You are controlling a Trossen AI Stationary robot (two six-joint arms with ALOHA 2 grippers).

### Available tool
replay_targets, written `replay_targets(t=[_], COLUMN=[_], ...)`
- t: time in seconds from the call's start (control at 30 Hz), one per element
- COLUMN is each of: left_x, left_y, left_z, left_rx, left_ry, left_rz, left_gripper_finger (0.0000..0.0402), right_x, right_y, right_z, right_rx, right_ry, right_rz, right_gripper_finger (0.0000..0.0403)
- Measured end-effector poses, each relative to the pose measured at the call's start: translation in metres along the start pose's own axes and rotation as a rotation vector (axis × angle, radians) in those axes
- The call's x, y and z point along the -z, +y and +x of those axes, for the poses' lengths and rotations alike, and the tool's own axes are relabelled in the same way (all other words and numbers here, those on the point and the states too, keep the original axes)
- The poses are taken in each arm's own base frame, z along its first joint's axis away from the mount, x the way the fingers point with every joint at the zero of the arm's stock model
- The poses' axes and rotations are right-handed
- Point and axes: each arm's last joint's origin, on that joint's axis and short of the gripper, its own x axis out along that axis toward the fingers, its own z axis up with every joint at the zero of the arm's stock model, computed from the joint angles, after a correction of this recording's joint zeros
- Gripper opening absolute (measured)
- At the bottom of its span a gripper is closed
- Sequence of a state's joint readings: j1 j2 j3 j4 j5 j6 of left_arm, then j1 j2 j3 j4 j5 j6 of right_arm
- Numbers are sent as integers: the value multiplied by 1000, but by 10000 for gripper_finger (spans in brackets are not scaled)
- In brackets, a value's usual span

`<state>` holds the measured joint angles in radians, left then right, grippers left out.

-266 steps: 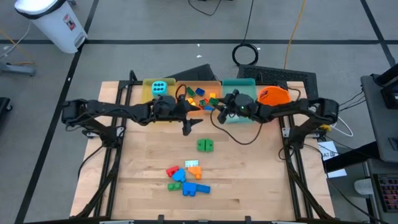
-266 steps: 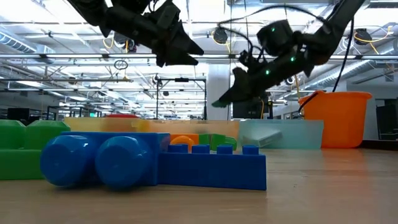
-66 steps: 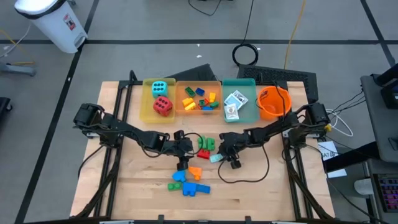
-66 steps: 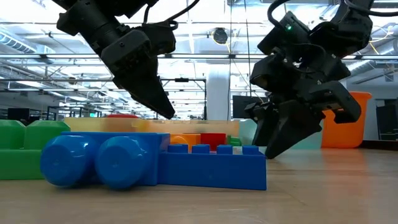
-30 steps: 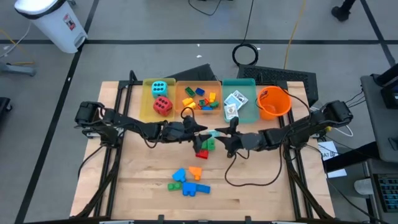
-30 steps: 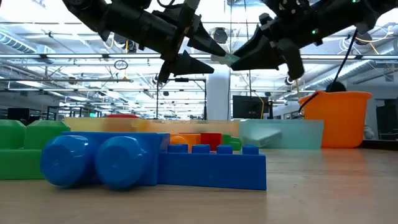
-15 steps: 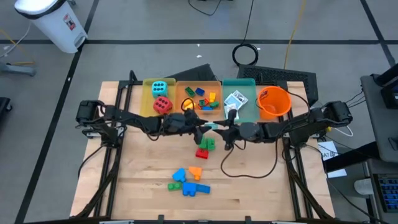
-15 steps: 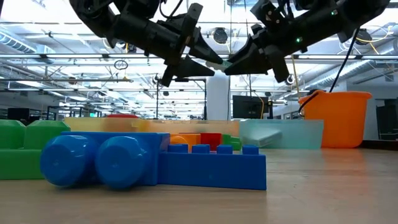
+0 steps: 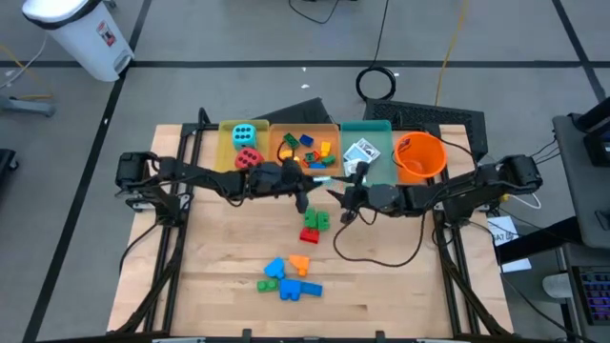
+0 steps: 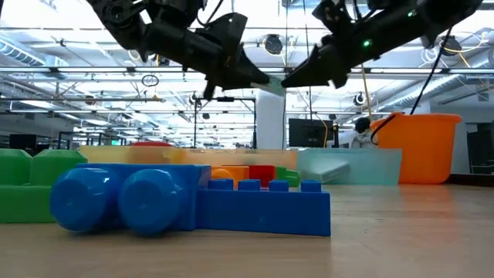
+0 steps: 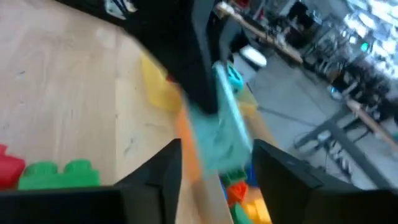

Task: Pick & Place Toys
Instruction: Put the light blue game piece into the orange bin, then put the green game piece into the orange bin

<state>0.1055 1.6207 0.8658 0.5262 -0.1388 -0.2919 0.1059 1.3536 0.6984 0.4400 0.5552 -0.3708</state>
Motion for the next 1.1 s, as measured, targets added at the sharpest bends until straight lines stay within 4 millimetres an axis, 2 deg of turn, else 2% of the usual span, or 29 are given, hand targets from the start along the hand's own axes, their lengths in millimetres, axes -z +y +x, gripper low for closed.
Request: replay_targets(t=[0.13,0.23,0.4,0.5,0.63,0.77,0.9,1.1], left_x=[-16,-19,-12,0,10,14,14,14], left_y=[14,28,59,77,100,113,121,122], left_z=[-9,-13,-16,-10,-4,-3,-6,-6], left_rx=[-134,-232,-431,-503,-576,-656,-734,-738], left_ry=[-42,-2,102,172,203,208,210,213], left_rz=[53,88,89,75,20,-5,-3,2], left_gripper_finger=[45,45,45,45,45,49,81,159], right_x=[-2,-9,-8,-4,10,19,23,23], right_y=[-9,-21,-34,-39,-39,-43,-46,-47], right_z=[-15,-29,-45,-46,-43,-39,-37,-36], right_rx=[-50,-65,-63,-49,-20,7,-40,-58], right_ry=[20,-3,31,45,53,61,48,41], right_rz=[65,128,171,186,183,196,210,229], right_gripper_finger=[199,218,227,223,214,210,212,212])
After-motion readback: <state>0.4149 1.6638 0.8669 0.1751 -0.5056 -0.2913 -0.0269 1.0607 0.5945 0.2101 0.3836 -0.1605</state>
